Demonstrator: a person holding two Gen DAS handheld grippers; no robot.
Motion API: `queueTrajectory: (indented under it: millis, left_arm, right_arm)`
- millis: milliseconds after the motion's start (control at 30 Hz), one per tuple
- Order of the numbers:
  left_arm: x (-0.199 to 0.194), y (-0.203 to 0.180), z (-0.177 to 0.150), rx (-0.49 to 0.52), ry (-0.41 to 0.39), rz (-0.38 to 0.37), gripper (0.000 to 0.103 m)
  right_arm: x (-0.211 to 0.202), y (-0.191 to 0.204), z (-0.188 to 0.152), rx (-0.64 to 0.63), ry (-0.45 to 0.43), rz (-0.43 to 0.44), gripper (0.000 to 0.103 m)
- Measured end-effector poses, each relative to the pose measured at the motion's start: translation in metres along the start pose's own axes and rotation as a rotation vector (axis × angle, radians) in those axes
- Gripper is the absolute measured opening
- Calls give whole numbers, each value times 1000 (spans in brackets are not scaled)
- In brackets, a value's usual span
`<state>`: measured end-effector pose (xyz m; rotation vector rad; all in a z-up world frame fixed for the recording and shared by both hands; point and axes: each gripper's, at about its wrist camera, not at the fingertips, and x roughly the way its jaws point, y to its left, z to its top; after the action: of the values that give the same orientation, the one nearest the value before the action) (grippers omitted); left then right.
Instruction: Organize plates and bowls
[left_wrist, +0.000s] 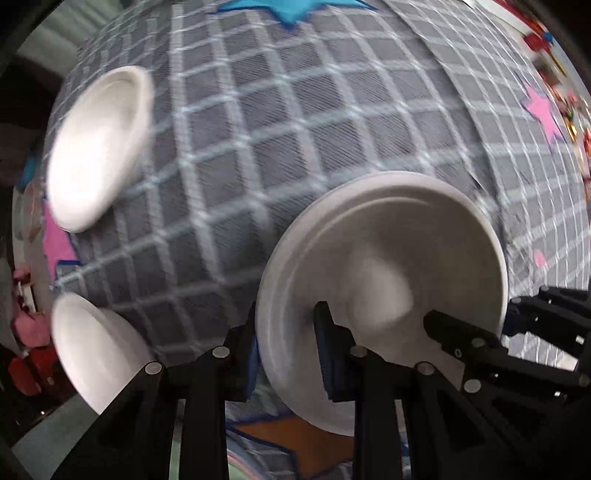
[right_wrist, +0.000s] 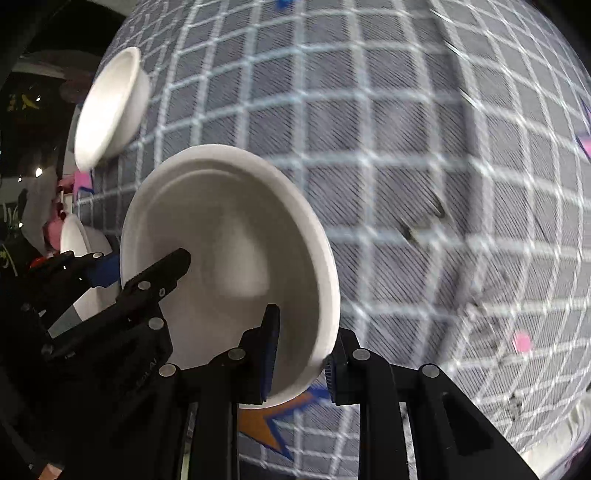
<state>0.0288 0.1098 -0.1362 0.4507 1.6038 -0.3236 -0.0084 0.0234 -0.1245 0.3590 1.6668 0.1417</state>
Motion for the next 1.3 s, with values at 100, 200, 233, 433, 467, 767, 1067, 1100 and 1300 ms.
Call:
queueTrajectory:
  millis: [100, 200, 233, 433, 467, 767, 1067, 1100, 1300]
  left_arm:
    - [5, -32, -13, 53, 24, -15, 31]
    - [8, -63, -26, 102, 39, -31, 31]
    - [8, -73, -28, 118, 42, -35, 32]
    - [8, -128, -34, 180, 38, -47, 34]
    - [7, -134, -34, 184, 35, -47, 34]
    - [-6, -163, -40, 163, -21, 31, 79]
    - [-22, -74, -74, 18, -7, 43, 79]
    - [-25, -66, -79, 4, -15, 49, 79]
    - [-60, -36, -70, -95, -66, 42, 79]
  right_arm:
    - [-3, -23, -27, 13, 17, -17, 25]
    - [-6, -50, -54, 31, 26, -30, 25]
    - [-7, -61, -64, 42, 28, -34, 25]
    - [-17, -118, -106, 102, 25, -46, 25]
    - [-17, -127, -113, 106, 21, -51, 25]
    - [-30, -187, -138, 119, 3, -34, 52]
    - [-78, -233, -119, 139, -71, -15, 97]
    - [-82, -234, -118, 148, -82, -12, 97]
    - [-108, -217, -88, 170, -140, -3, 97]
